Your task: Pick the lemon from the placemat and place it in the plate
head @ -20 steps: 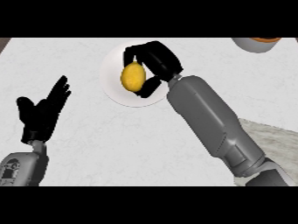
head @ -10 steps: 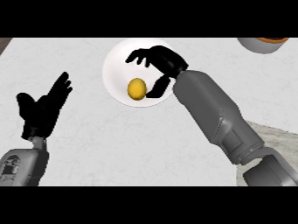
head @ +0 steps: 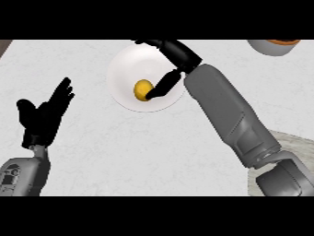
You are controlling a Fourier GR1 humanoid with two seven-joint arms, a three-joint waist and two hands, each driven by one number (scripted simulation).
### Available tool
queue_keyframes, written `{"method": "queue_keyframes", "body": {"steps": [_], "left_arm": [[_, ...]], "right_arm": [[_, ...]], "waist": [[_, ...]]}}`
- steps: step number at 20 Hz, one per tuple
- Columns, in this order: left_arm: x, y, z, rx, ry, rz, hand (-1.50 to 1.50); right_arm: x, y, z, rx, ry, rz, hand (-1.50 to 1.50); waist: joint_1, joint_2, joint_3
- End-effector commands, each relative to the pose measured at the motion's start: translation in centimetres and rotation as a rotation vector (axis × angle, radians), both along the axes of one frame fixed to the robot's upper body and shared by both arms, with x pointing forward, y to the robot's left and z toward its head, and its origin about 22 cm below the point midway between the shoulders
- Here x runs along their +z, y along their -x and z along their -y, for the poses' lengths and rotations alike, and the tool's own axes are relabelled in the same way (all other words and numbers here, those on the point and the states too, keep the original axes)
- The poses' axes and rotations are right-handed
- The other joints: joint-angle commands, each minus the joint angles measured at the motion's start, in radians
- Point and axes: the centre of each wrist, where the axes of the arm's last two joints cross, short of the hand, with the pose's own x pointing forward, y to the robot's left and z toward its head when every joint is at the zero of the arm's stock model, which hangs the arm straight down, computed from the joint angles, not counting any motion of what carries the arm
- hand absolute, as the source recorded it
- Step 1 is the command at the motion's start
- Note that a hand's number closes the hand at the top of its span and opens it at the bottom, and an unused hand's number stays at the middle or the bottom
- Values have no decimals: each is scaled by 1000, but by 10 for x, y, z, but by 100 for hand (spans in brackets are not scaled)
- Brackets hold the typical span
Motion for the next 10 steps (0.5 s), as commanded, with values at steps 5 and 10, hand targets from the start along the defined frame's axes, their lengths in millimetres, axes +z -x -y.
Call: {"method": "queue_keyframes", "body": {"steps": [5, 10], "left_arm": [[-4, 9, -4, 17, 8, -5, 0], [-7, 5, -4, 7, 8, -16, 0]], "right_arm": [[19, -15, 24, 75, -164, -351, -150], [17, -19, 41, 143, -114, -494, -150]], "waist": [[-19, -9, -1], [-13, -2, -1]]}}
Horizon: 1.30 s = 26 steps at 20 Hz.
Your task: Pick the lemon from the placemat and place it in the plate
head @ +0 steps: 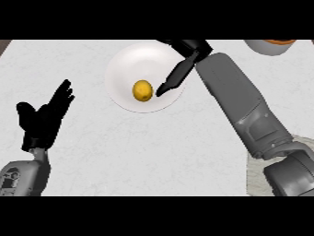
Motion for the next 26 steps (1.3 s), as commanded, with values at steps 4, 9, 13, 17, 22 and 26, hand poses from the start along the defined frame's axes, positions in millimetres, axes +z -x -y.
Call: {"method": "queue_keyframes", "body": {"steps": [4, 9, 13, 17, 22, 26], "left_arm": [[-8, 8, -7, 9, 8, -8, 0], [-3, -4, 9, -19, -5, 20, 0], [9, -14, 12, -8, 3, 20, 0], [-3, -1, 17, -52, 5, 9, 0], [4, -7, 9, -47, -7, 41, 0], [5, -10, 16, -61, 8, 26, 0]], "right_arm": [[-9, -3, 26, 50, -38, -48, -150], [16, -12, 47, 15, -34, -21, -150], [3, -10, 55, -14, -25, -22, -150], [0, -10, 91, -61, -20, -3, -150], [2, -11, 105, -82, 20, 16, -150], [1, -10, 111, -105, 72, 29, -150]], "waist": [[12, 6, 0], [17, 10, 0], [26, 15, 1], [46, 22, 1], [52, 26, 1], [58, 29, 2]]}}
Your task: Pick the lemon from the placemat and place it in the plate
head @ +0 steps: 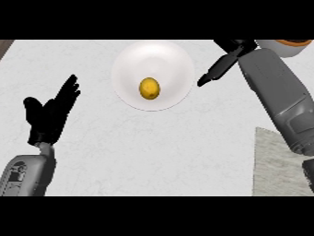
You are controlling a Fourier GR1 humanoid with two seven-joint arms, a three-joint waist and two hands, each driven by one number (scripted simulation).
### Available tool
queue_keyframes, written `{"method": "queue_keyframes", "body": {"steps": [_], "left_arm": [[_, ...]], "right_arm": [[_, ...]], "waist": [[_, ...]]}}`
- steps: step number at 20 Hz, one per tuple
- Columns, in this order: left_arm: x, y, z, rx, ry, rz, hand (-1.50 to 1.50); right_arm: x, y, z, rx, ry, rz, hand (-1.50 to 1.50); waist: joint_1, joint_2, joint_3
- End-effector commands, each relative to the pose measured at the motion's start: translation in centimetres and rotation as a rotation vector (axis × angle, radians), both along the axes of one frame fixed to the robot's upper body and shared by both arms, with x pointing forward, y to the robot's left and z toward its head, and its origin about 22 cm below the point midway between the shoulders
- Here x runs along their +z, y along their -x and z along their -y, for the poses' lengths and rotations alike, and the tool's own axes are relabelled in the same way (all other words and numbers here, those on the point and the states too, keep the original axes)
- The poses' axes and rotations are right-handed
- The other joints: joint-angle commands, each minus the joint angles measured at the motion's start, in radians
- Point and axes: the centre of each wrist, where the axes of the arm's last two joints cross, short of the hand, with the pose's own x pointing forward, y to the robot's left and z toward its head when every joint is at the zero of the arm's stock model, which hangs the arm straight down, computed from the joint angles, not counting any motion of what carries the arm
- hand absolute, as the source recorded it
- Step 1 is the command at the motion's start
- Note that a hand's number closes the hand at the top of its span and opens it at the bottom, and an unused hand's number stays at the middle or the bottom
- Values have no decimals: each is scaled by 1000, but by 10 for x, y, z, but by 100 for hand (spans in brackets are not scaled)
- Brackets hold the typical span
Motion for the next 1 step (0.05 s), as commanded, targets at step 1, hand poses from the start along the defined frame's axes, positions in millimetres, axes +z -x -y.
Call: {"method": "queue_keyframes", "body": {"steps": [1], "left_arm": [[11, -6, 11, -29, -5, 1, 0]], "right_arm": [[-1, 1, 26, 39, -16, 10, -150]], "waist": [[12, 8, 1]]}}
